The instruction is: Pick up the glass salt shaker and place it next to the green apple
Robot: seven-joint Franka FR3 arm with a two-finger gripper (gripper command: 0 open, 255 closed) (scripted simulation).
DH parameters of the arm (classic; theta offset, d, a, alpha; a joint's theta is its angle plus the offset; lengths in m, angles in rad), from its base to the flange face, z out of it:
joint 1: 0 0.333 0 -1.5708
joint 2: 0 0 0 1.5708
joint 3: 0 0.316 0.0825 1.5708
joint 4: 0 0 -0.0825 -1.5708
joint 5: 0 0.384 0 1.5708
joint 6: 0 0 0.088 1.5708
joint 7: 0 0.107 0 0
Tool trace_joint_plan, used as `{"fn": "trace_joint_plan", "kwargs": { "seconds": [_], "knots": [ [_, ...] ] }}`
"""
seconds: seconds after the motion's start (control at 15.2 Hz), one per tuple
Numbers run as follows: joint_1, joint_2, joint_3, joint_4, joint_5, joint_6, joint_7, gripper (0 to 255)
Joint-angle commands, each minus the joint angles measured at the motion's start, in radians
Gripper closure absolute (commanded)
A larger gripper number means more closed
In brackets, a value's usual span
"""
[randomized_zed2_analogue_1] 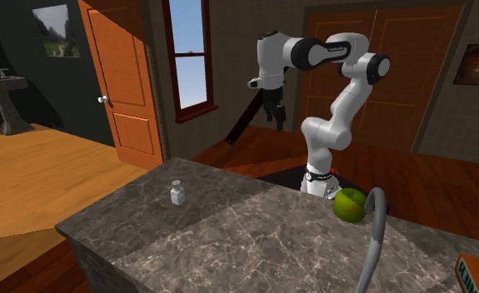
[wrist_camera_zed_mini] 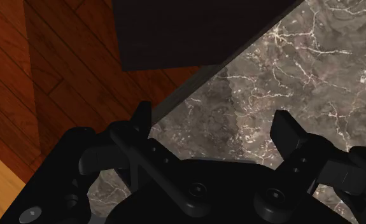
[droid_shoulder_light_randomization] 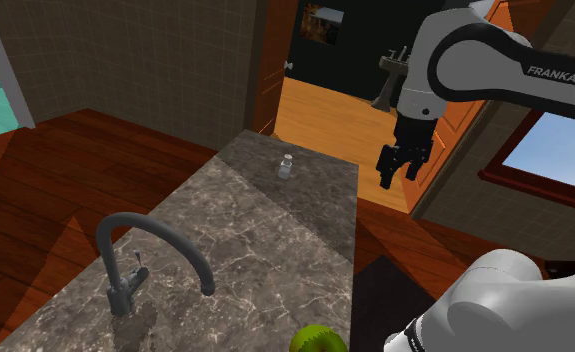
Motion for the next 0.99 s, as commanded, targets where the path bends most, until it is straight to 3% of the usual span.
{"fn": "trace_joint_plan", "kwargs": {
  "seconds": [0.0, 0.92],
  "knots": [
    [0.0, 0.0, 0.0, 0.0, 0.0, 0.0, 0.0, 0],
    [0.002, 0.476, -0.042, 0.174, 0.007, 0.383, -0.029, 0]
  ]
}}
